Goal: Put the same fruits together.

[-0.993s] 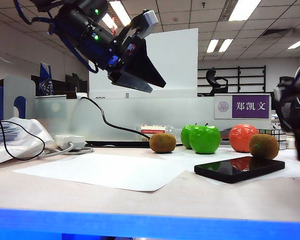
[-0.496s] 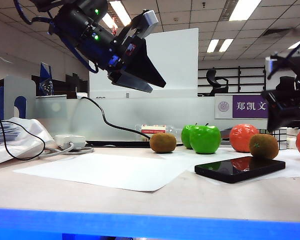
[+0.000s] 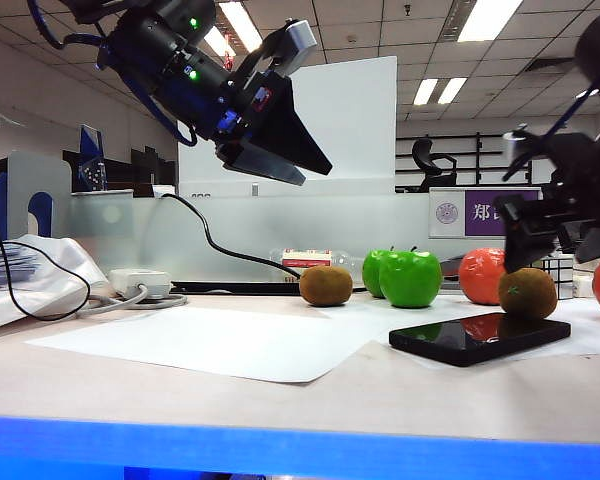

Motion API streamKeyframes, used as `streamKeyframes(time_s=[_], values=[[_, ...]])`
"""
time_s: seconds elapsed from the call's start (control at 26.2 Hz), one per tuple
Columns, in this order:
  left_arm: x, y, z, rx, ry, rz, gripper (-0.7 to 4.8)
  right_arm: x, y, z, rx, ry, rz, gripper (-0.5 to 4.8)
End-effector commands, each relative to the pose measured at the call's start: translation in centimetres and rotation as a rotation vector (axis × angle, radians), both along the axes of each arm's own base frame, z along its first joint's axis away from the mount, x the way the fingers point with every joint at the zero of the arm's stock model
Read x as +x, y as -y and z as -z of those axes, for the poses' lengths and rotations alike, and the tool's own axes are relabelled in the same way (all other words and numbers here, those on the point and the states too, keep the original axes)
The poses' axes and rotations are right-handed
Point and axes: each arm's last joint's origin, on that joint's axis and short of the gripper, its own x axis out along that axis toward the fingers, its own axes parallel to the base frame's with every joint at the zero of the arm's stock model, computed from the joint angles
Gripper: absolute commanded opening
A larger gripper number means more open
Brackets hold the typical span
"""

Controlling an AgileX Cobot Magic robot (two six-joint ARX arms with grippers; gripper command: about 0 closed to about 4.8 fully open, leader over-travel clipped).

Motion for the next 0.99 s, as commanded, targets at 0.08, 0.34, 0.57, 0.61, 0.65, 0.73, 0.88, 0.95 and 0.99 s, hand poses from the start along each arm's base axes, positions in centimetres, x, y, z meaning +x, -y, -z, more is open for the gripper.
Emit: streamKeyframes(time_s=[0.08,0.34,0.57,0.61,0.65,0.73,0.88,0.95,0.99], values=[[0.0,0.0,-0.2,-0.007,0.008,0.002,4.79,1.9,-0.3,-0.7,0.005,0.034,-0.014,4.79],[0.0,0.0,-0.2,-0.007,0.009,0.003,4.79,3.0,-0.3,-1.4,0.003,0.071,-0.004,4.79],[0.0,0.0,-0.2,-0.007,0.010,0.003,4.79,3.6,0.6,-0.2,0.006,0.040,0.019,4.79],[0.0,0.0,-0.2,-0.007,0.010,0.003,4.79,3.7,0.6,0.0,0.011,0.031,0.012,4.79],[0.0,0.0,-0.2,-0.007,0.010,0.003,4.79,3.7,0.6,0.2,0.012,0.025,0.010,4.79],[0.0,0.0,-0.2,-0.008,0.011,0.003,4.79,3.9,0.5,0.7,0.020,0.015,0.000,4.79],[0.0,0.0,-0.2,-0.009,0.013,0.003,4.79,4.4,0.5,1.2,0.025,0.003,-0.003,4.79],[0.0,0.0,-0.2,-0.009,0.013,0.003,4.79,4.9,0.4,1.4,0.026,0.001,-0.004,4.79],[0.0,0.0,-0.2,-0.009,0.012,0.003,4.79,5.1,0.4,1.5,0.026,-0.002,-0.004,4.79]])
